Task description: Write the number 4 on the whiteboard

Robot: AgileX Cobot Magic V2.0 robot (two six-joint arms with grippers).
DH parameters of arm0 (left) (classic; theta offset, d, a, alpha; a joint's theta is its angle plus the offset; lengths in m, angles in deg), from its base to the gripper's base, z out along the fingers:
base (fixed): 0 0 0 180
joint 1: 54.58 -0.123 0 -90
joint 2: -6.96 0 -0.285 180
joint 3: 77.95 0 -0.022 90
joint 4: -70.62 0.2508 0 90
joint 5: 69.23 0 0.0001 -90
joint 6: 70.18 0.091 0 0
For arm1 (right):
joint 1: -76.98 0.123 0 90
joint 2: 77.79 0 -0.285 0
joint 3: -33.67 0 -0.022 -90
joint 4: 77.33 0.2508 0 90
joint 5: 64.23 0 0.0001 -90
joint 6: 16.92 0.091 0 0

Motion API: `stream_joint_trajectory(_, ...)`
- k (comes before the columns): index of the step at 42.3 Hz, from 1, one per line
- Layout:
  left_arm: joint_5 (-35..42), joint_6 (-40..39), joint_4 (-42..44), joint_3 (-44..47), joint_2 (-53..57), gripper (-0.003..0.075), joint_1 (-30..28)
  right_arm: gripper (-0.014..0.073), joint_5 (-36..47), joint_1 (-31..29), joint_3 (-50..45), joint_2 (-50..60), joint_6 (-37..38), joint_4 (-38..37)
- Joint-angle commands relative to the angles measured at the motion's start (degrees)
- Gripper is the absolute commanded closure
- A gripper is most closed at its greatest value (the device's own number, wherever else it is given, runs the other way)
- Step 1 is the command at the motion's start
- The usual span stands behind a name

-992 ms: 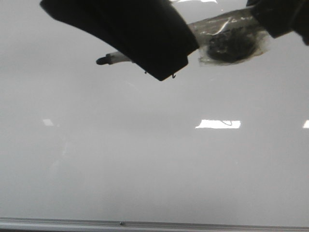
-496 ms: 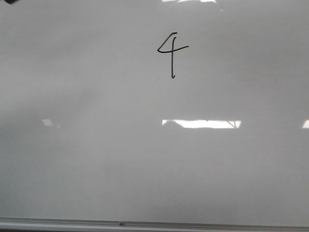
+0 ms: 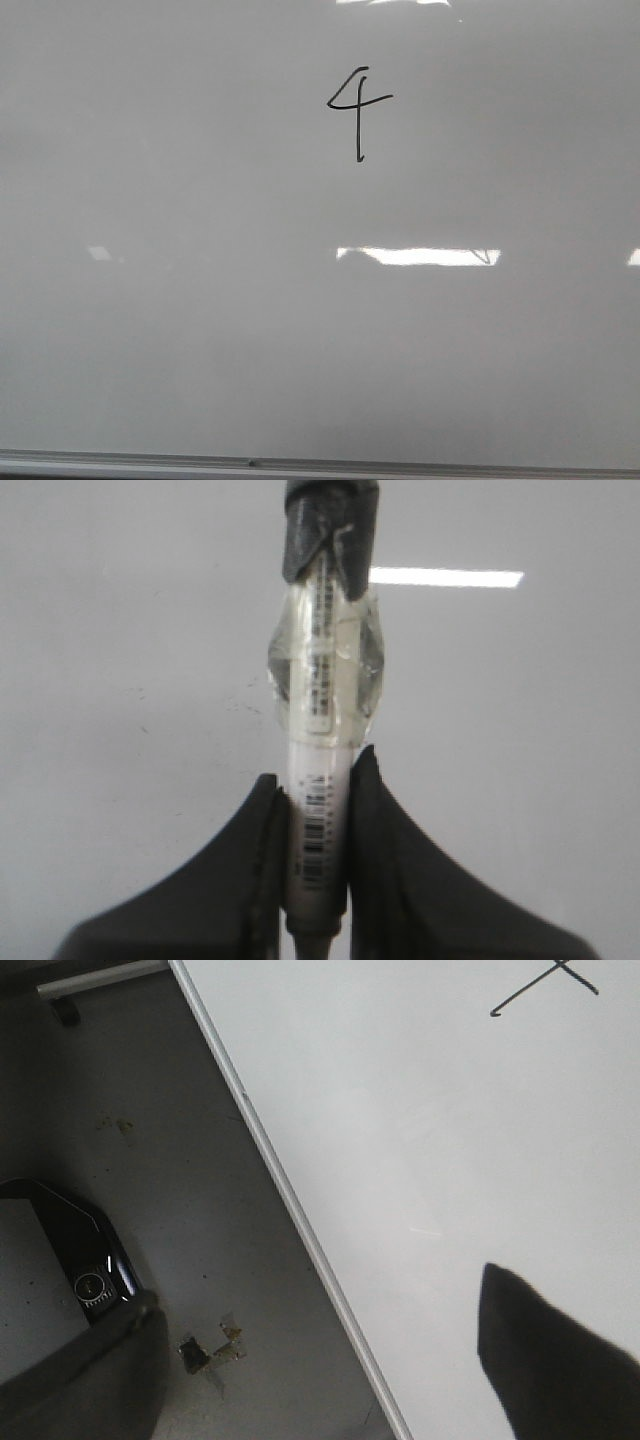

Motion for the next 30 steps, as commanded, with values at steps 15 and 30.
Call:
stream_joint_trajectory(15, 23.29, -0.94, -1.13, 0.46, -11.86, 0.0741, -3.23, -0.0049, 3.74, -0.40, 1.62, 0.37, -0.09, -0.13)
stream_joint_trajectory(30, 33.11, -0.84, -1.01, 0.46, -22.78, 0.0741, -3.23, -0.0049, 3.74, -0.40, 1.62, 0.37, -0.09, -0.08)
